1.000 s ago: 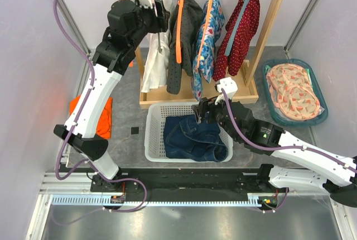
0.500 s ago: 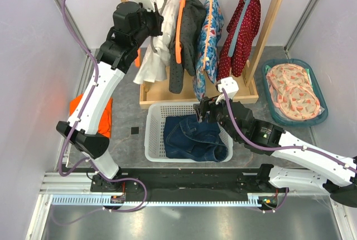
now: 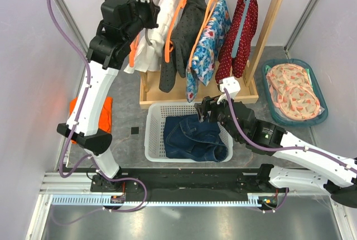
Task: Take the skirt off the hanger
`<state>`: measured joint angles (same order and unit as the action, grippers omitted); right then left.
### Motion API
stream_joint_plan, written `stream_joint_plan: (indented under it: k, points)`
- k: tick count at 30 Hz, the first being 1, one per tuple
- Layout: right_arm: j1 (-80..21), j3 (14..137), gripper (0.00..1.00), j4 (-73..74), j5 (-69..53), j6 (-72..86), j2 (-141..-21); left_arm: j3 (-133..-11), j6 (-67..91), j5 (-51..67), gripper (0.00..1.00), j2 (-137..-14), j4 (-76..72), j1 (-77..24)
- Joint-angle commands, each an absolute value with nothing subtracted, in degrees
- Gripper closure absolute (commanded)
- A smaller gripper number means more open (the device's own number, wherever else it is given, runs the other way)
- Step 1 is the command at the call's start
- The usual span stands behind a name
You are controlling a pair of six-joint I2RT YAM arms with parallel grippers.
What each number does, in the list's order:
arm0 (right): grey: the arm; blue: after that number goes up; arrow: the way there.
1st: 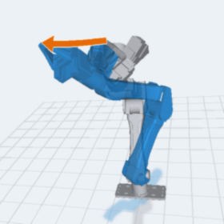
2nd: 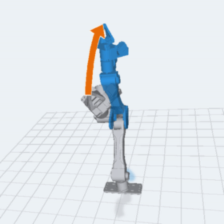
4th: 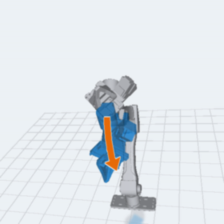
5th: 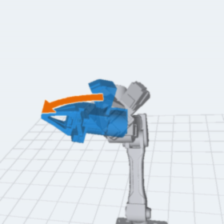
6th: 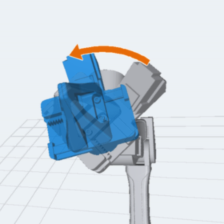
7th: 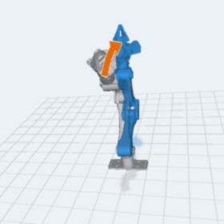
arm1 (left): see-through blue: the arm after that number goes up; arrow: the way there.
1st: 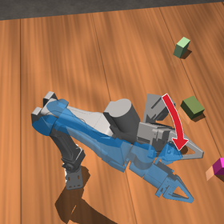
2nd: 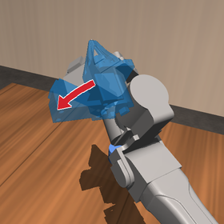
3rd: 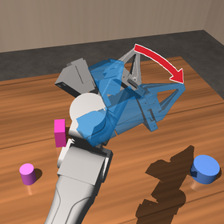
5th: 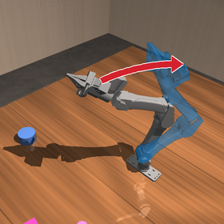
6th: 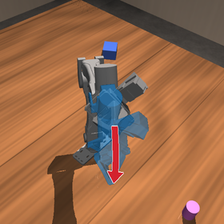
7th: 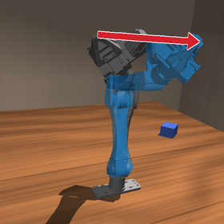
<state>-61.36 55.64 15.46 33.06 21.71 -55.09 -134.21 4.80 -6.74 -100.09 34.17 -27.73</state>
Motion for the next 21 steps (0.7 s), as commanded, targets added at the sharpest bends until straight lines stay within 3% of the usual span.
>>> stream_joint_plan:
  k: [1,9,15,21]
  points:
    - [-61.3,55.9,0.25,13.8,33.5,22.0,-54.1,-138.0,2.2,-5.2,0.98,-95.2,27.1,-27.8]
    - [-61.3,61.8,0.24,13.0,31.7,19.9,-55.6,-124.6,0.4,-3.9,0.98,-83.0,33.7,-27.8]
    - [-61.3,70.0,0.11,13.3,31.2,17.1,-60.4,-115.2,-3.9,-1.2,0.98,-70.9,40.2,-27.8]
    - [-61.3,72.8,0.02,5.5,19.3,20.4,-63.2,-111.3,-5.4,4.6,0.98,-61.5,44.6,-27.8]
